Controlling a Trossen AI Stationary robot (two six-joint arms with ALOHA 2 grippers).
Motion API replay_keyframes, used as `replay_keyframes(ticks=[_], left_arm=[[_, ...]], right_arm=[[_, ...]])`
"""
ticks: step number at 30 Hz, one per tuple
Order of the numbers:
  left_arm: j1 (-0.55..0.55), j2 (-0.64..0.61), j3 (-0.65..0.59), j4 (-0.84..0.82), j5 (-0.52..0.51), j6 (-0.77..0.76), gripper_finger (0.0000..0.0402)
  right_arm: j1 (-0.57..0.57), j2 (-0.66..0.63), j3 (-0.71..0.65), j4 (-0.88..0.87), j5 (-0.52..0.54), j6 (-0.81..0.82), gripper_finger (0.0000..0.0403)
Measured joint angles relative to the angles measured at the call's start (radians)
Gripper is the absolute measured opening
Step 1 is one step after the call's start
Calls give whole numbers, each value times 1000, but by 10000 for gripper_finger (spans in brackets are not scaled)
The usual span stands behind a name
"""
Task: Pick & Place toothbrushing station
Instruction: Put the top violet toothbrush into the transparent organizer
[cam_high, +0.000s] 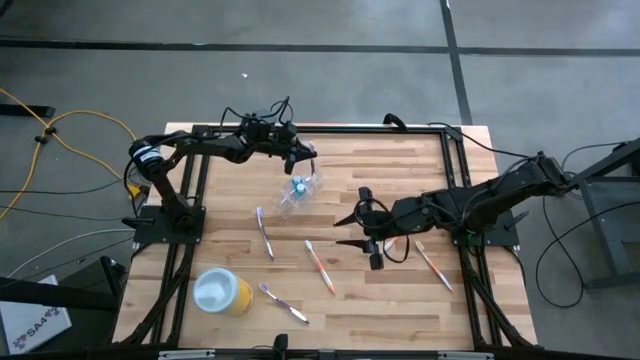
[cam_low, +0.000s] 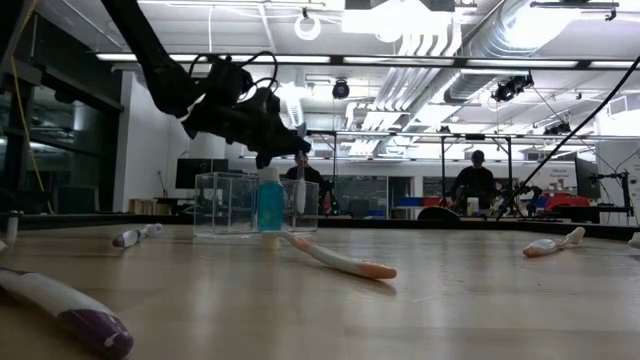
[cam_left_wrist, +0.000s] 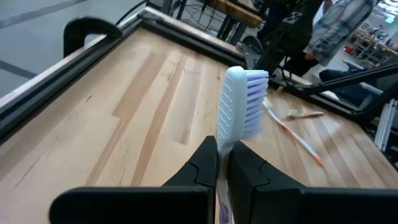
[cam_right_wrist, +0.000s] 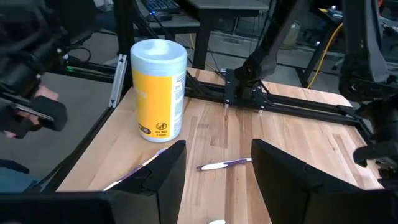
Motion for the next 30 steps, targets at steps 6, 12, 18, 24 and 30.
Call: replay_keyframes(ticks=[6, 12, 18, 24, 30], left_arm=[[3, 14, 0, -14, 3, 2, 6], [3, 14, 0, -34, 8, -34, 12], [19, 14, 0, -44, 4, -89, 37], [48, 14, 0, -79, 1, -130, 48], [47, 14, 0, -95, 1, -124, 63]], right_arm=[[13, 0, 0, -1, 3, 0, 174], [13, 0, 0, -1, 3, 0, 174], [13, 0, 0, -1, 3, 1, 174], [13, 0, 0, -1, 1, 8, 174], [13, 0, 0, -2, 0, 8, 174]])
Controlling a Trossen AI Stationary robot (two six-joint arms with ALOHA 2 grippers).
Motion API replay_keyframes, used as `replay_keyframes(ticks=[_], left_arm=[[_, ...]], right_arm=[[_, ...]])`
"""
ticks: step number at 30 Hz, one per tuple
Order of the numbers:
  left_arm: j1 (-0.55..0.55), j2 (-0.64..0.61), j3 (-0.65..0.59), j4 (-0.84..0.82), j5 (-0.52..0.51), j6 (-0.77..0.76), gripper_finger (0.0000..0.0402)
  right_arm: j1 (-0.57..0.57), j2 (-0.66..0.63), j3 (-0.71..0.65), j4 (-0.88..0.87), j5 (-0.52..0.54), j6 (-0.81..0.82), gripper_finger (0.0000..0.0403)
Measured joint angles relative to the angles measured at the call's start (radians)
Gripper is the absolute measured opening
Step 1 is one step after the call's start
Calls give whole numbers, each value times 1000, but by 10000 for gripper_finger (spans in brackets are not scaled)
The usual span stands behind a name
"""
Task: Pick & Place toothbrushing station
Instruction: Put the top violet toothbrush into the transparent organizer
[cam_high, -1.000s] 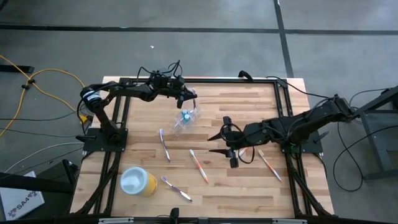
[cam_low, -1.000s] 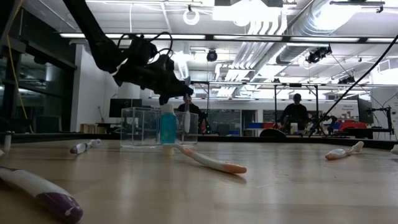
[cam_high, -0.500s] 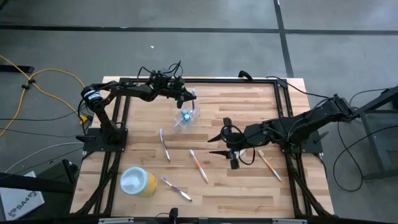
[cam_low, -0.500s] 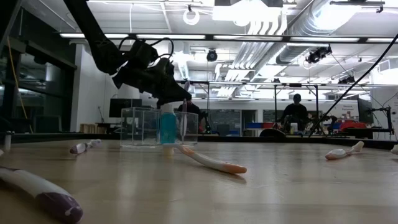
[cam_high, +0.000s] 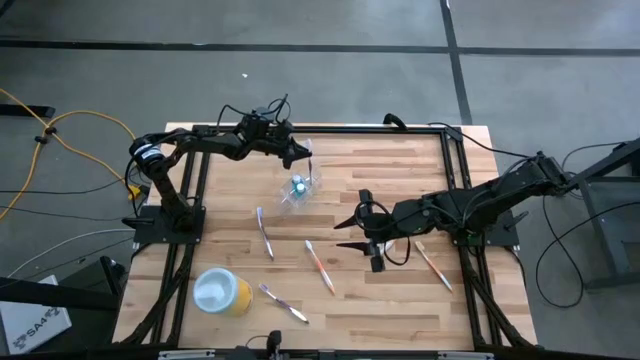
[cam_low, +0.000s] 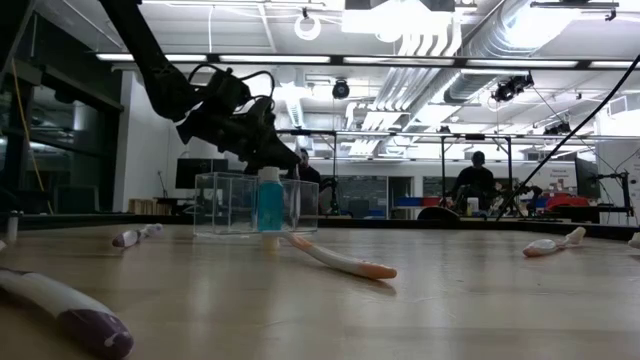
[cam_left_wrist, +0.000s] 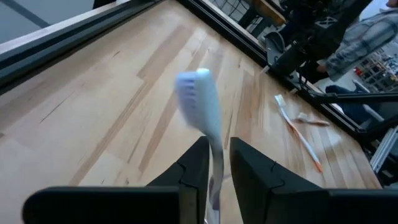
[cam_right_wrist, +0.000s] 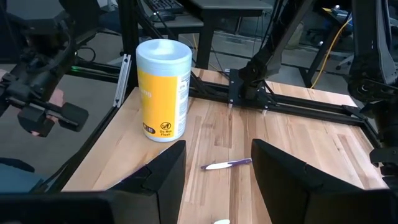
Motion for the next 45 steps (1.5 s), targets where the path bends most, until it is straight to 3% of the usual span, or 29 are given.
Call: replay_keyframes(ticks=[28, 38, 45], left_arm=[[17, -40, 0, -126, 10, 52, 80], [26, -157, 0, -404, 5, 141, 80], [-41, -302, 0, -588, 135, 247, 80]], right_arm=[[0, 0, 0, -1, -1, 0, 174], [0, 0, 0, -3, -1, 0, 174], [-3, 0, 0, -79, 9, 58, 174]])
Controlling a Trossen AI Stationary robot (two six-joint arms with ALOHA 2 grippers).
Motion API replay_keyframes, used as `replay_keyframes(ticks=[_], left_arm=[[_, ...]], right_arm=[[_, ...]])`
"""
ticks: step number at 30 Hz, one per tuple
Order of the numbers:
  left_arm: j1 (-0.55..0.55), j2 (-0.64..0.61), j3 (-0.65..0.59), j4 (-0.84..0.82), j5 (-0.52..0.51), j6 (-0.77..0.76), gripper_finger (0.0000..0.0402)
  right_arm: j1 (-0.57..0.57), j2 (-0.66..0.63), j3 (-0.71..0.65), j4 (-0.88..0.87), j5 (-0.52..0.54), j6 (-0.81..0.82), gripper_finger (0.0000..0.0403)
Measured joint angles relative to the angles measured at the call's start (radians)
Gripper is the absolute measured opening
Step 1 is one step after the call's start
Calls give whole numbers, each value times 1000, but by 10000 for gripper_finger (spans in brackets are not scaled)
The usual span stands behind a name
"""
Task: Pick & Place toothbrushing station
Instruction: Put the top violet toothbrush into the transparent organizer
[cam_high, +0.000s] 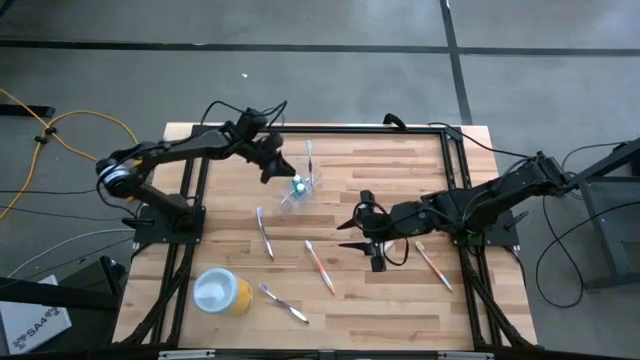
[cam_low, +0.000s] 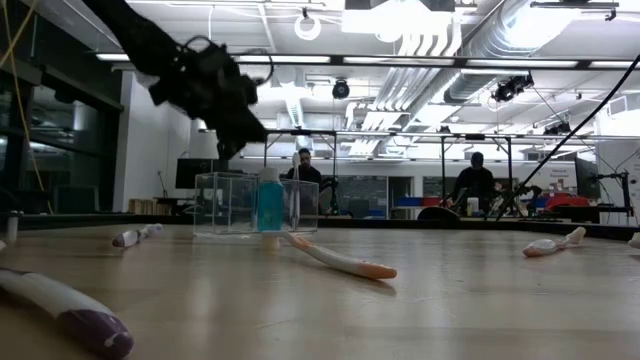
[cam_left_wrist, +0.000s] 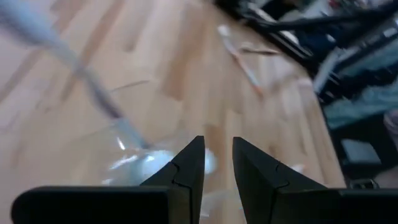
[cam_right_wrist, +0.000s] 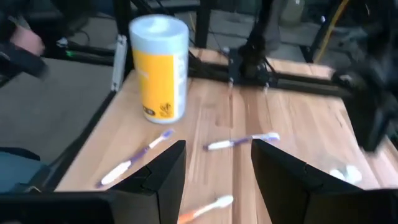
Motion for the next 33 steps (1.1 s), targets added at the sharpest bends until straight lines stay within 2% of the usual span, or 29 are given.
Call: replay_keyframes(ticks=[3, 6, 9, 12, 14, 19, 28, 33], left_arm=[[-50, -84, 0, -40, -16, 31, 80], [-104, -177, 0, -92, -87, 36, 80], [-166, -265, 0, -178, -244, -2, 80], [-240, -324, 0, -247, -440, -143, 80], [-294, -342, 0, -270, -532, -246, 80], [-427, -335, 0, -270, -655, -486, 80], [-628, -238, 0, -273, -928, -747, 80], [-732, -222, 0, -271, -1018, -838, 80]], right_arm=[[0, 0, 0, -38, 39, 28, 174], [0, 0, 0, -58, 54, 54, 174], [0, 0, 0, -57, 54, 73, 174], [0, 0, 0, -58, 59, 95, 174], [-2, 0, 0, -58, 89, 97, 174], [-13, 0, 0, -92, 182, 97, 174], [-45, 0, 0, -176, 205, 114, 174], [-48, 0, 0, -196, 204, 82, 174]])
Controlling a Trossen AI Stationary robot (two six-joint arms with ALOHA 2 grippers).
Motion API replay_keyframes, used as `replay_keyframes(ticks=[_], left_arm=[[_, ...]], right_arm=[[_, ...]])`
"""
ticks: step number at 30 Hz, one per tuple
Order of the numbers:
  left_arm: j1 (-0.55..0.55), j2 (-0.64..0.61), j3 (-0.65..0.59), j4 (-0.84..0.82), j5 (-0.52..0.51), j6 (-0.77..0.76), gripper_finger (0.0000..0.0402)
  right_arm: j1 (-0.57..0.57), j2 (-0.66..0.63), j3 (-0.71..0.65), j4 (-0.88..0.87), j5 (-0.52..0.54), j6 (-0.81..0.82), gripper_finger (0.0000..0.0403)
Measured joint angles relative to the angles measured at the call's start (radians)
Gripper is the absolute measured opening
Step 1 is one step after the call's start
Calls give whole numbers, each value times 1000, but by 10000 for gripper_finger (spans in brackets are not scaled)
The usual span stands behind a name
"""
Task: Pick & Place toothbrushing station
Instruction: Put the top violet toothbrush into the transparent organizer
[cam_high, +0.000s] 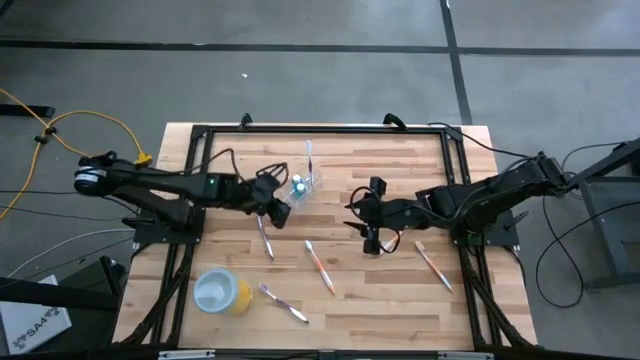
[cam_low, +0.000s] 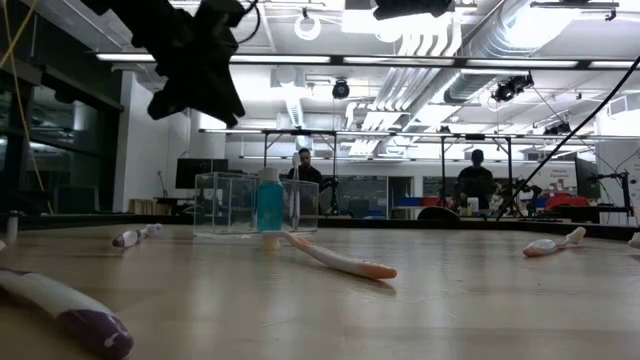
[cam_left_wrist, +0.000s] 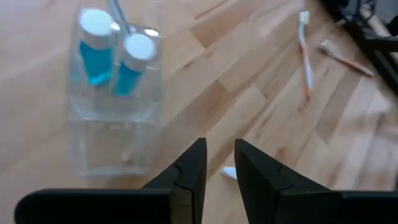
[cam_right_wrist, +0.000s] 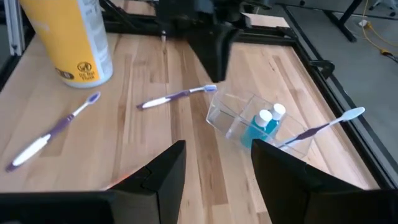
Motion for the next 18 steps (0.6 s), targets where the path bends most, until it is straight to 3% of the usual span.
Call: replay_keyframes(ticks=[11, 18], left_arm=[[-279, -6, 0, -19, -306, -326, 79], [-322, 4, 0, -240, -323, -632, 67]], right_arm=[[-22, 0, 0, -74, 4, -43, 174], [-47, 0, 0, -93, 4, -60, 174]])
